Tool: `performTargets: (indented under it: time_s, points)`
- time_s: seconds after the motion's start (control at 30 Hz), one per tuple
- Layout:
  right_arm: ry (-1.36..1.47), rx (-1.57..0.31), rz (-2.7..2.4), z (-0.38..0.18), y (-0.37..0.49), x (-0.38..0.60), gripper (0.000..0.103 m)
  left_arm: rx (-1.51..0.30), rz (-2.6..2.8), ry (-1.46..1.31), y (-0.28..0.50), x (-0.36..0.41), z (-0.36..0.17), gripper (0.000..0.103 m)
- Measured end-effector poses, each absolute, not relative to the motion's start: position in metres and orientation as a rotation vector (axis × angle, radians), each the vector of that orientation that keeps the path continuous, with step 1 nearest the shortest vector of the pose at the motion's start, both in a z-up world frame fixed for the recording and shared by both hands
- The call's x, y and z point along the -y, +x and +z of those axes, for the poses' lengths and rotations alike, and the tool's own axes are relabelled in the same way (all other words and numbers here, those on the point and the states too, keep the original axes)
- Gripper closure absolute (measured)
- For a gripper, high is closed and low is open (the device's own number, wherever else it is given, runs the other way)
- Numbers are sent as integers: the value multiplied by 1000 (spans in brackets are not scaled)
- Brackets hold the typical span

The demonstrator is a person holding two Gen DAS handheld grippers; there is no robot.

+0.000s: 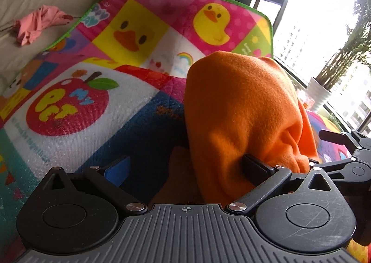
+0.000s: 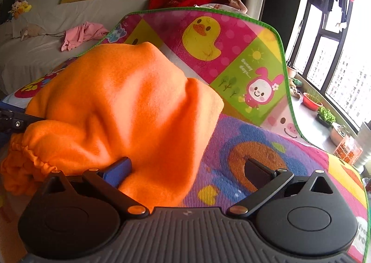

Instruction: Fold clothes

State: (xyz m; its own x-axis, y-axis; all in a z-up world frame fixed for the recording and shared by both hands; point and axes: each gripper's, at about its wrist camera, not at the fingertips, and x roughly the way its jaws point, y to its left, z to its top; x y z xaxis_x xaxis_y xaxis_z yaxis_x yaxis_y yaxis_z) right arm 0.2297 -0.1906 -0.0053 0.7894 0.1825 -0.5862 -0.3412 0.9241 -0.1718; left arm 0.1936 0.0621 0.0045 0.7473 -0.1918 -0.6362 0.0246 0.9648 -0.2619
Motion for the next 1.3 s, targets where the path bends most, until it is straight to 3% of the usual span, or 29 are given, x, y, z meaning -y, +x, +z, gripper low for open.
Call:
performTargets:
  time_s: [0.47,0.7,0.93,1.3]
  points:
    - [-142,-565,324,1,210,217,0,-660,-80,-262,169,-53,7,0]
    - [3,-663,383,13,135,258,0,-622,-54,-211,94,-37,12,0]
    - [-73,-645,305,-3,51,283,0,-662,-57,-115,25,-3,-1,0]
    - [-102,-694,302,-20,62,282,0,-682,12,-79,19,5,-7,0]
